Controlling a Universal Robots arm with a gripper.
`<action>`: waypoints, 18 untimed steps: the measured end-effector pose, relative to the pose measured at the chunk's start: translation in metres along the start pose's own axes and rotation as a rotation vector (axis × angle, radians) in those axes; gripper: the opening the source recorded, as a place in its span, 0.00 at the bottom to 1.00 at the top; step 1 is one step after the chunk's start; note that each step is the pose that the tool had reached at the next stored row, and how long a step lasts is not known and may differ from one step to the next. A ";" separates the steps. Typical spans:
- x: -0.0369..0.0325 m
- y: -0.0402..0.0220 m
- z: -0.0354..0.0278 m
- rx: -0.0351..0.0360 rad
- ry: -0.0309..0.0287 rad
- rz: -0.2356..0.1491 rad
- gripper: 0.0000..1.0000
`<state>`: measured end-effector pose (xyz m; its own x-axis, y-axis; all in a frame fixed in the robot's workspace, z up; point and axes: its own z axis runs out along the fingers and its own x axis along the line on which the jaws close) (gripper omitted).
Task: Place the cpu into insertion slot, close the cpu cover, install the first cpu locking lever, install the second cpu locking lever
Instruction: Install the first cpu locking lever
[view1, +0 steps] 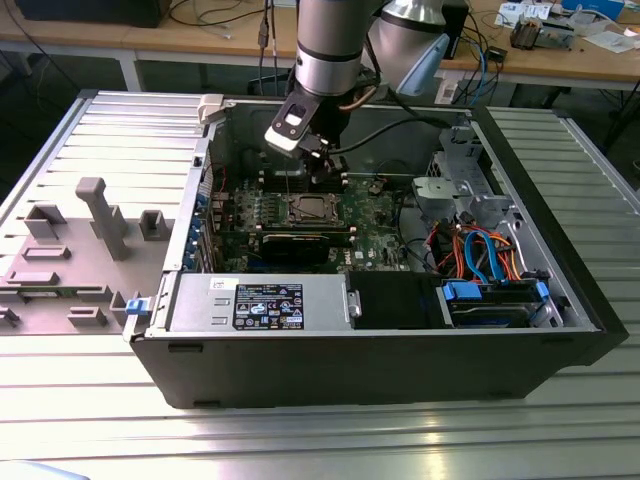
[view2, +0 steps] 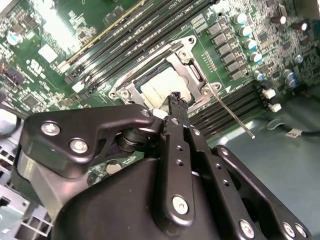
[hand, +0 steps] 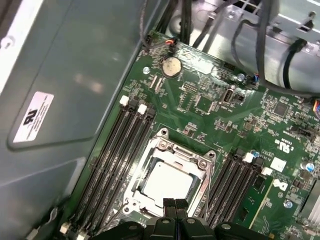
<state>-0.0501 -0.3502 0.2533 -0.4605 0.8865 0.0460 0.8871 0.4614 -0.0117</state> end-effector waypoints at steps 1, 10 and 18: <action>0.0000 0.0000 0.0001 0.0012 -0.0003 -0.025 0.11; 0.0000 0.0000 0.0004 0.0082 -0.0021 -0.179 0.11; 0.0000 0.0000 0.0004 0.0114 -0.0029 -0.250 0.11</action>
<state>-0.0501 -0.3502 0.2528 -0.6655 0.7450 0.0461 0.7454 0.6665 -0.0116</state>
